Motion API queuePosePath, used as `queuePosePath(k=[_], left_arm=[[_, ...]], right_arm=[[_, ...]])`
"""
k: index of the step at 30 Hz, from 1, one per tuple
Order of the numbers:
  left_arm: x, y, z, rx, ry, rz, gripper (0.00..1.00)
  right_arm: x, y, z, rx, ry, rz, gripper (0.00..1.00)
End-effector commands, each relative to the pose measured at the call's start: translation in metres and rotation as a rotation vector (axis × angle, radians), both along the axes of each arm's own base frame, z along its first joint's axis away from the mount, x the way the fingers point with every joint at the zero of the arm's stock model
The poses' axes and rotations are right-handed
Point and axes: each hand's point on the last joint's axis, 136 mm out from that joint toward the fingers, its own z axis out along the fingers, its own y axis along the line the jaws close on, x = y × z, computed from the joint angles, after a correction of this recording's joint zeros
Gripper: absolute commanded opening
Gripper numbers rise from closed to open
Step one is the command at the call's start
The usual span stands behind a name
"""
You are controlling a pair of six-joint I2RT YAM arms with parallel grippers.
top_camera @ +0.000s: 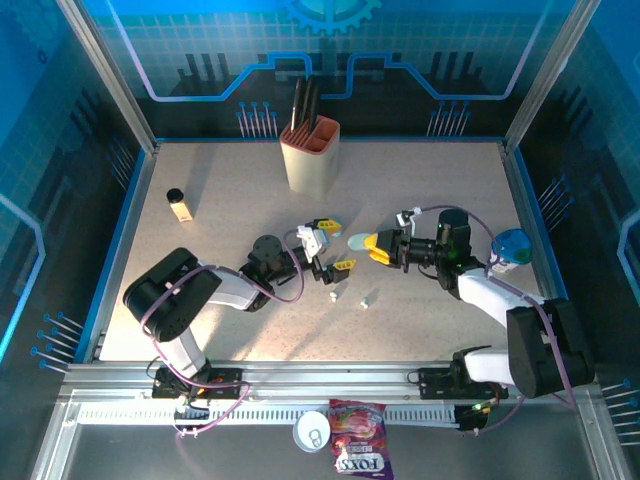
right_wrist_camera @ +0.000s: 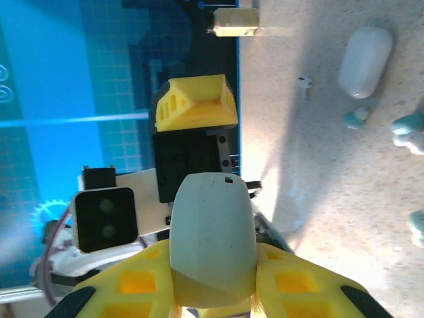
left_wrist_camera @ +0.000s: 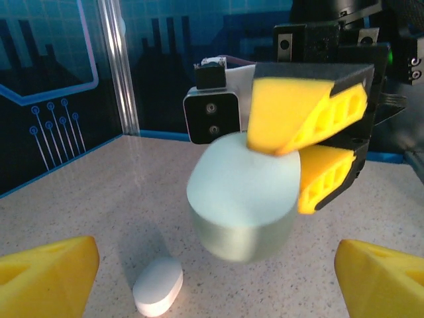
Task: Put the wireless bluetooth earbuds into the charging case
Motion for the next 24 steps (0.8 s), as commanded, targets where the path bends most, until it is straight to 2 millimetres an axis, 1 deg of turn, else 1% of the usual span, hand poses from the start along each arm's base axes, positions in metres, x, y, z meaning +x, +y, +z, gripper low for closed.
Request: queuePosePath(k=[1,6,11,18,20,22,24], left_arm=[[-0.002,-0.001,0.026,-0.079,-0.032,-0.033,0.91],[-0.004,-0.003,0.044,-0.125,-0.016,-0.059,0.92],[-0.011,-0.007,0.061,-0.156,-0.022,-0.115,0.88],[-0.025,-0.010,0.074,-0.179,-0.005,-0.202,0.71],[-0.030,-0.010,0.078,-0.181,-0.008,-0.222,0.69],[-0.034,-0.010,0.079,-0.174,-0.028,-0.244,0.64],[-0.035,-0.010,0.081,-0.176,-0.034,-0.245,0.63]], right_arm=[[-0.012,0.007,0.043,0.095,-0.081,0.029,0.18],[-0.018,0.011,0.063,0.140,-0.121,0.029,0.16],[-0.022,0.014,0.074,0.189,-0.122,0.034,0.15],[-0.025,0.019,0.072,0.175,-0.127,0.049,0.15],[-0.025,0.020,0.071,0.175,-0.126,0.052,0.14],[-0.025,0.020,0.068,0.173,-0.123,0.054,0.14],[-0.024,0.021,0.065,0.171,-0.116,0.054,0.13]])
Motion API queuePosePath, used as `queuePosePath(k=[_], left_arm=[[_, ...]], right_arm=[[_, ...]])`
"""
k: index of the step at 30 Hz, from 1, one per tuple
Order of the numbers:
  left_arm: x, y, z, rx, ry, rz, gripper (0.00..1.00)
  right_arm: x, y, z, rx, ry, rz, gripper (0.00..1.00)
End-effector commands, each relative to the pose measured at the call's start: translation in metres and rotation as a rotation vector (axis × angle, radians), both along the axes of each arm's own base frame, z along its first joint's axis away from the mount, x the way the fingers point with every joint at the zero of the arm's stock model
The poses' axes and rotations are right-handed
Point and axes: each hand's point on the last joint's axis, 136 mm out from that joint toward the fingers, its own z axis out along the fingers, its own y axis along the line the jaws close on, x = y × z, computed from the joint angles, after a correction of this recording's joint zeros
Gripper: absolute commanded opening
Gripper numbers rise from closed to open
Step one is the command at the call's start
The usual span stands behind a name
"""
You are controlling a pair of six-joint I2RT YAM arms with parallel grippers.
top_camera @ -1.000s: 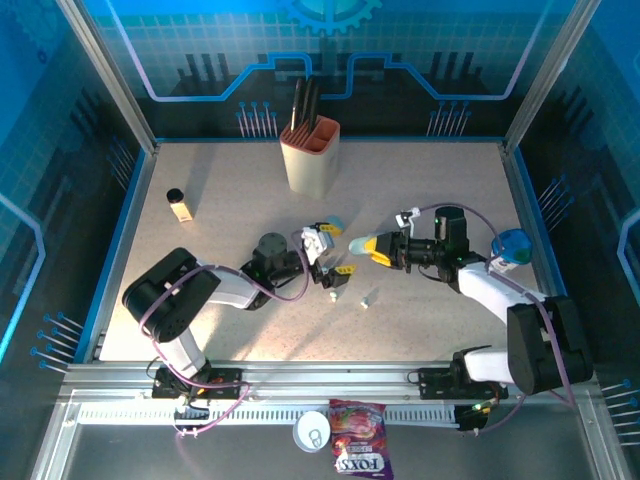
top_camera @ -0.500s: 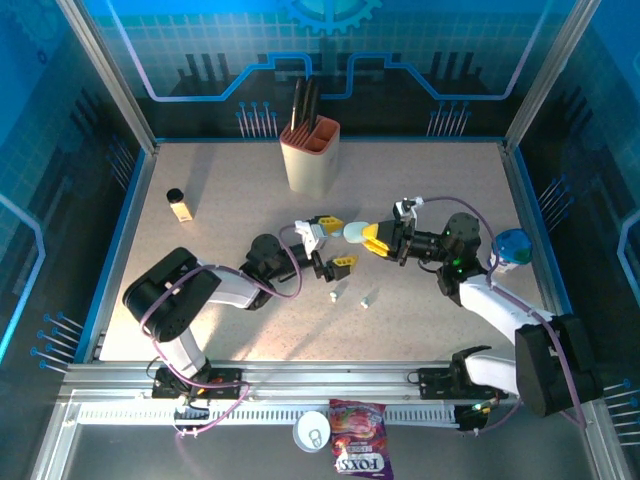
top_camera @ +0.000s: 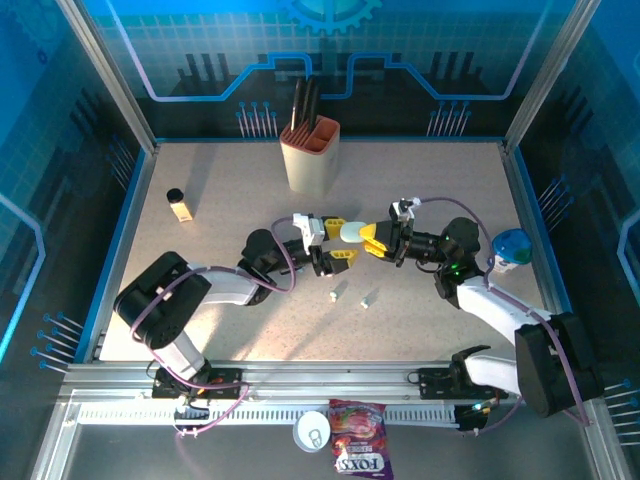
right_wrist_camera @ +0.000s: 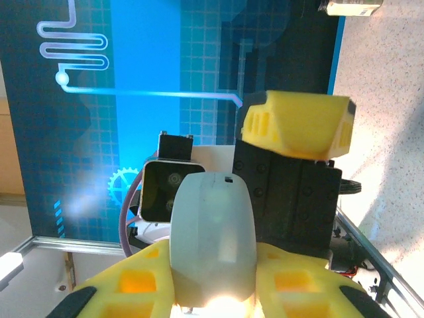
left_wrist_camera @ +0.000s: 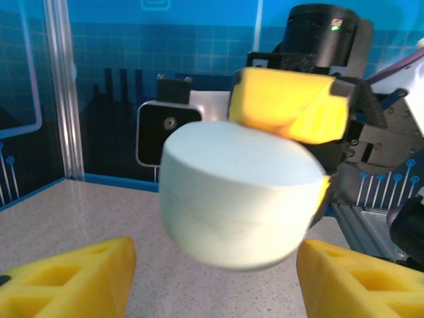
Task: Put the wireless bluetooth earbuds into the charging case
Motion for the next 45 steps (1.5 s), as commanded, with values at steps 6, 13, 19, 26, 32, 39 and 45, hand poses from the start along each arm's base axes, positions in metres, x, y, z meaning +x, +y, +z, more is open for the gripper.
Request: queuePosePath(k=[6,13,19,26,32,39,45], left_arm=[[-0.009,0.002,0.029,-0.041,-0.098,-0.031,0.59],[-0.008,0.002,0.027,-0.040,-0.093,-0.034,0.47],[-0.010,0.002,0.029,-0.044,-0.093,-0.034,0.45],[-0.010,0.002,0.028,-0.041,-0.094,-0.034,0.49],[-0.010,0.002,0.026,-0.037,-0.091,-0.033,0.46],[-0.010,0.003,0.023,-0.033,-0.087,-0.030,0.35],[-0.002,0.011,0.024,-0.055,-0.039,0.042,0.34]], right_arm=[[-0.004,0.005,-0.002,0.007,-0.021,0.020,0.13],[-0.004,0.007,-0.005,0.002,-0.013,0.022,0.13],[-0.004,0.008,-0.008,-0.006,-0.007,0.027,0.13],[-0.005,0.008,-0.010,-0.014,-0.003,0.028,0.13],[-0.004,0.008,-0.009,-0.015,-0.004,0.025,0.12],[-0.004,0.008,-0.007,-0.013,-0.005,0.020,0.18],[-0.004,0.002,-0.007,-0.129,-0.110,-0.022,0.67]])
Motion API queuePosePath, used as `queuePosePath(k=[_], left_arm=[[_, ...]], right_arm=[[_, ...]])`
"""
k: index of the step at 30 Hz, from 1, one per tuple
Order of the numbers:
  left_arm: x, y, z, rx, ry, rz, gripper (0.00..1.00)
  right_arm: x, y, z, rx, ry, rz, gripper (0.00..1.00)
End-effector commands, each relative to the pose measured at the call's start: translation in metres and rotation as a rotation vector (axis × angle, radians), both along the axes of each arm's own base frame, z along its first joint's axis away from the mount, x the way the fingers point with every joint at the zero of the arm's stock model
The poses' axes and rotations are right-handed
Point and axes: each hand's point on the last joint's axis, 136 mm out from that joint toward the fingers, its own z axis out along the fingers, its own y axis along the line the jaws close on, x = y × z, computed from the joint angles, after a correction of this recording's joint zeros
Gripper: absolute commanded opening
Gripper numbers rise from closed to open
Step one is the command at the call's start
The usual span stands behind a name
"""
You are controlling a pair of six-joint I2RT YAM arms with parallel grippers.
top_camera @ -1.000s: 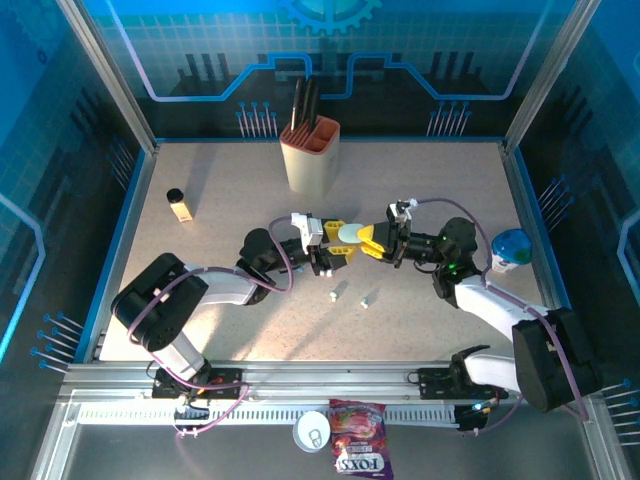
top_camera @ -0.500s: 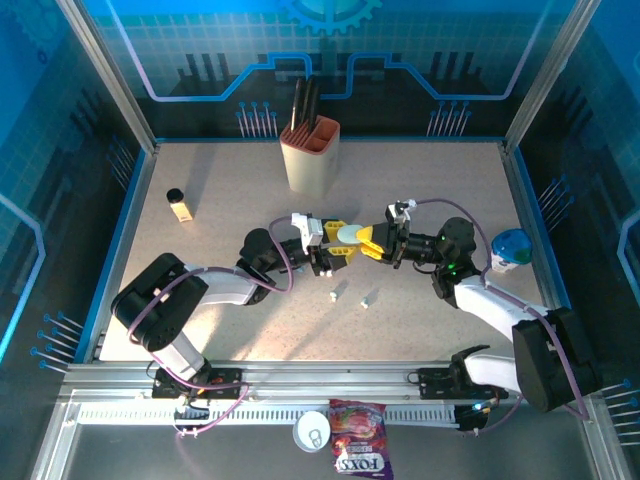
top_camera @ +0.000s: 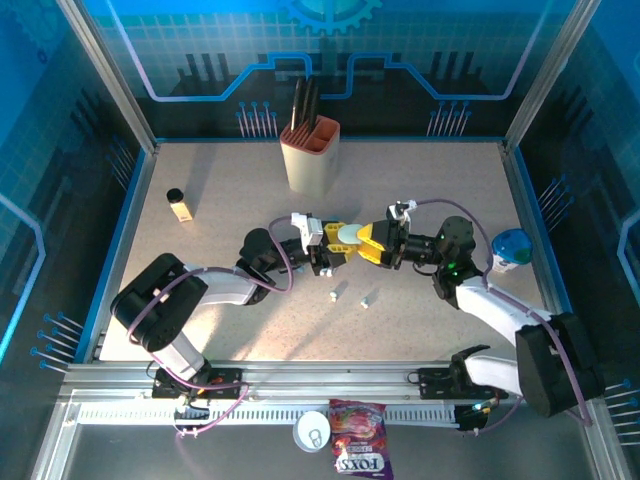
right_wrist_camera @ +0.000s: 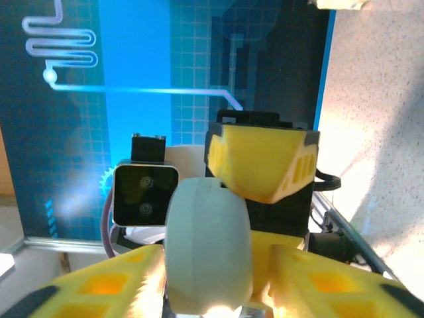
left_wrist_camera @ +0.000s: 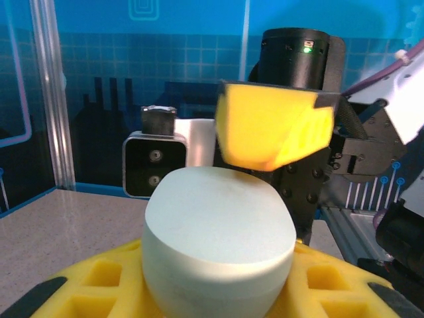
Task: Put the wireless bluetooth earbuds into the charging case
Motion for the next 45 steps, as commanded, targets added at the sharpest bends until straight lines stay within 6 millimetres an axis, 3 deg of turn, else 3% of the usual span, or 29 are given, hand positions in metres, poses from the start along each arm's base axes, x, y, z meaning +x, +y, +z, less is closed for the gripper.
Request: queuePosePath(k=[1,7,10,14,19,27,38,45], left_arm=[[-0.002,0.009,0.015,-0.040,-0.031,0.043,0.34],[-0.006,0.013,-0.001,0.017,-0.012,0.055,0.34],[-0.010,0.015,-0.008,0.030,0.004,0.038,0.34],[-0.017,0.015,-0.010,0.033,0.022,0.002,0.33],[-0.022,0.014,-0.014,0.042,0.040,-0.029,0.33],[-0.024,0.014,-0.017,0.045,0.036,-0.051,0.33],[-0.026,0.018,-0.022,0.059,0.019,-0.046,0.33],[-0.017,0.026,-0.023,0.049,0.062,-0.015,0.33]], right_arm=[[-0.001,-0.006,0.003,-0.119,-0.125,-0.032,0.72],[-0.006,-0.028,-0.009,-0.527,-0.378,-0.028,0.81],[-0.010,-0.025,-0.004,-0.709,-0.619,0.053,0.82],[0.001,-0.021,-0.003,-0.974,-0.896,0.124,0.85],[0.001,-0.005,-0.001,-1.022,-1.069,0.223,0.86],[0.019,-0.002,-0.005,-1.096,-1.072,0.201,0.86],[0.044,-0.021,0.026,-1.018,-0.961,-0.023,0.82],[0.044,-0.026,0.035,-0.975,-0.923,-0.059,0.81]])
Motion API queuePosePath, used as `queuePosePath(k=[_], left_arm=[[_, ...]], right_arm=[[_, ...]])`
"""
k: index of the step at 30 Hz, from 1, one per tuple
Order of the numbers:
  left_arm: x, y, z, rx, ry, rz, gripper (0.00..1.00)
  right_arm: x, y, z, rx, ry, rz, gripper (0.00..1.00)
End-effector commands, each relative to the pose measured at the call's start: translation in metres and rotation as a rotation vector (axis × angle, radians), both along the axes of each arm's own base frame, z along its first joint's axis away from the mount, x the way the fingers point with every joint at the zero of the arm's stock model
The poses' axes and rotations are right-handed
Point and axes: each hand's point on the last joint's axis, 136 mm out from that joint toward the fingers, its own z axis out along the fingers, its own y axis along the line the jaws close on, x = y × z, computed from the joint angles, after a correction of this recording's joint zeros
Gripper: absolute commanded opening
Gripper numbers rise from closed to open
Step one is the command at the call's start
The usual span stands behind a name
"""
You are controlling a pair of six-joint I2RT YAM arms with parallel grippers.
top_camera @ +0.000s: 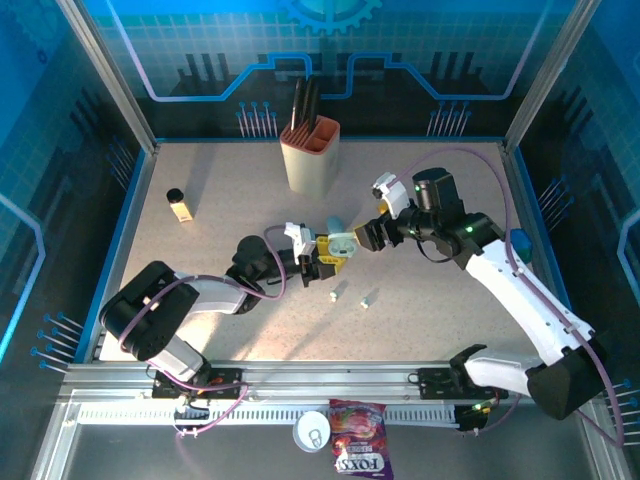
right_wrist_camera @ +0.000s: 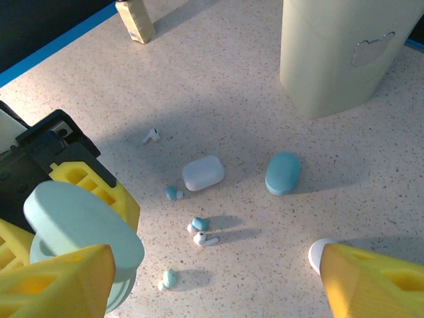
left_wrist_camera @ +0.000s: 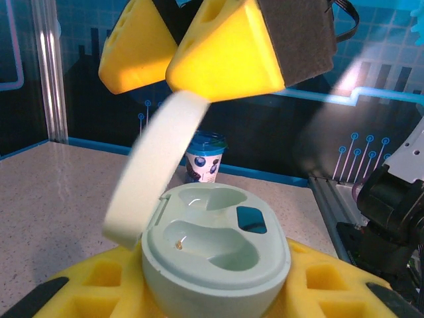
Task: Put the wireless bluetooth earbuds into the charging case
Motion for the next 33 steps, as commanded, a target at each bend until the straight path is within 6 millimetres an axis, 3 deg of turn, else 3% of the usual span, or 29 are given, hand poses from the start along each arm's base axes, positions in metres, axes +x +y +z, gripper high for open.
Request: queuePosePath(k=[1,4,9,12,16,22,33], left_arm=[[-0.001,0.010,0.011,-0.030,-0.035,0.006,0.33],[0.006,0.019,0.009,-0.033,-0.034,0.045,0.33],[0.016,0.034,0.010,-0.037,-0.033,0.100,0.33],[0.018,0.036,0.010,-0.039,-0.027,0.097,0.33],[0.015,0.034,0.013,-0.043,-0.027,0.073,0.32],[0.010,0.032,0.016,-0.051,-0.008,0.037,0.31],[0.009,0.030,0.018,-0.056,0.004,0.018,0.31]], right_arm=[[-0.002,-0.003,0.028,0.088,-0.032,-0.020,0.81],[-0.006,-0.013,0.030,0.128,-0.019,-0.059,0.81],[-0.010,-0.030,-0.001,0.122,0.114,-0.184,0.79],[-0.023,-0.017,-0.013,0.131,0.127,-0.097,0.80],[-0.035,0.009,-0.011,0.086,-0.042,0.061,0.83],[-0.027,0.042,-0.007,0.044,-0.132,0.148,0.83],[-0.014,0.057,-0.013,0.014,-0.131,0.155,0.84]])
